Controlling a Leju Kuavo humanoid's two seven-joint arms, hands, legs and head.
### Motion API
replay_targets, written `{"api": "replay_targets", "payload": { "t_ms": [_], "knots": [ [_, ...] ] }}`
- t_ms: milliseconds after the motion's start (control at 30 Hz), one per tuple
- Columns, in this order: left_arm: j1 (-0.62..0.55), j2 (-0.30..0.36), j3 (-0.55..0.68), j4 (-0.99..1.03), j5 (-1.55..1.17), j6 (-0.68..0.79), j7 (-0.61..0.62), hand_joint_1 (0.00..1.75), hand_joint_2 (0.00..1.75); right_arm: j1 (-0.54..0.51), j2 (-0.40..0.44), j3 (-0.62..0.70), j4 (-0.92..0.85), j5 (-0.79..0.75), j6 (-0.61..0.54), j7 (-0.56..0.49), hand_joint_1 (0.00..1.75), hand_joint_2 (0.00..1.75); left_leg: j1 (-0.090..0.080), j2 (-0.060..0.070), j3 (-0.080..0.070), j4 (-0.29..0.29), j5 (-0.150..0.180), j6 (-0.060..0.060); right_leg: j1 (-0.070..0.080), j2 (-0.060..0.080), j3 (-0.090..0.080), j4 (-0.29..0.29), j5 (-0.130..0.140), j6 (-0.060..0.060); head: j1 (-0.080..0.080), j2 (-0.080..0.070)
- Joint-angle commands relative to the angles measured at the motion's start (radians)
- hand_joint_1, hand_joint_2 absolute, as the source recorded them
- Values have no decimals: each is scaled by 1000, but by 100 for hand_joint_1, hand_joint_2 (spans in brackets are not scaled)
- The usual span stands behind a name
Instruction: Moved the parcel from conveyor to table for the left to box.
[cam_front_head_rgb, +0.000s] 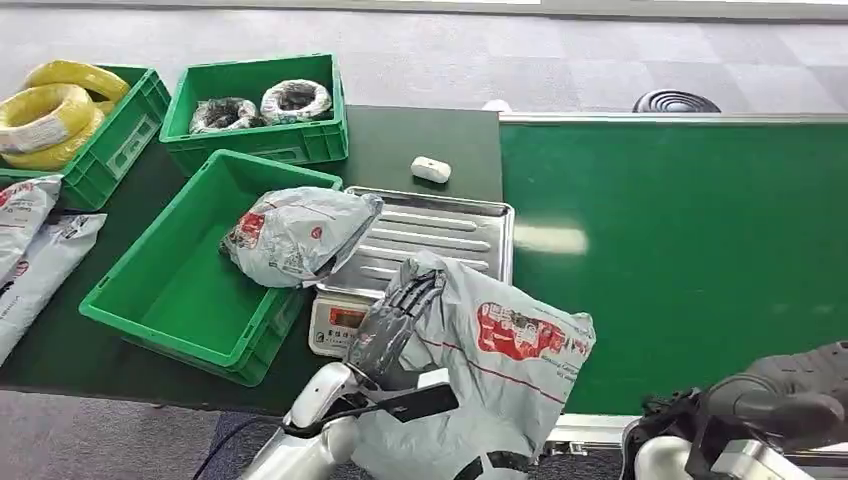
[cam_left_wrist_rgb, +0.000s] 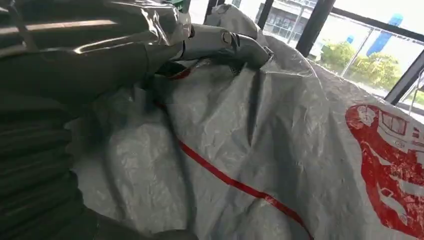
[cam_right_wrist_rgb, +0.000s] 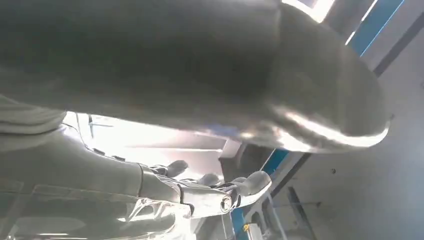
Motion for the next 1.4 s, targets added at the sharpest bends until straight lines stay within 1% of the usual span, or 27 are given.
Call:
{"api": "replay_targets", "payload": {
  "t_ms": [33,800,933,1033,1100,1133,1167,1200,1233,1333,1400],
  "knots": [
    [-43,5,-45,149,-10,-11,17,175,175,-19,-6,5,70,-7,-1,-1,0,0,0,3,1,-1,1,0,0,-1,1,-1,1,0,0,0],
    [-27,12,-19,111,8,7,20,175,175,-26,-6,29,90,5,-1,-1,0,0,-1,4,2,-2,1,0,0,-1,2,-2,2,0,0,0],
    [-17,20,-2,54,34,8,4,175,175,-29,-6,18,92,-2,-1,-1,0,0,0,4,2,-2,1,0,0,-1,2,-2,1,0,0,0],
    [-1,46,37,-100,111,-10,-41,175,175,-24,-6,13,94,-2,-1,-1,0,0,0,4,1,-1,1,0,0,0,1,0,1,0,0,0],
    [12,73,62,-230,157,-30,-43,175,175,-17,-6,16,93,-2,-1,-1,0,0,0,5,0,-1,1,0,0,1,-1,0,2,0,0,0],
    [-5,95,94,-309,179,-34,-30,175,175,-13,-6,19,96,-6,-1,-1,0,0,0,5,0,0,0,-1,0,1,-1,1,1,0,0,0],
    [-23,100,132,-352,193,4,-21,175,175,-12,-6,19,97,-7,-1,-1,0,0,0,4,-1,1,0,-1,1,1,-2,1,1,0,0,0],
    [-47,109,165,-380,218,9,-13,175,175,-11,-6,19,99,-9,-1,-1,0,0,0,5,-2,1,1,-1,1,1,-3,1,2,0,0,0],
    [-83,118,220,-426,279,34,-22,175,175,-10,-6,23,105,-14,-1,-1,0,0,1,4,-3,2,1,-1,1,1,-4,2,1,-1,0,0],
    [-156,132,301,-457,350,92,-32,175,175,-5,-6,12,120,-32,-1,-1,0,0,1,4,-3,2,1,-1,1,1,-4,3,1,-1,0,0],
    [-168,142,314,-464,357,96,-34,175,175,-5,-6,14,123,-34,-1,-1,0,0,1,4,-2,1,1,-2,1,1,-3,3,1,-1,0,0]
  ]
}}
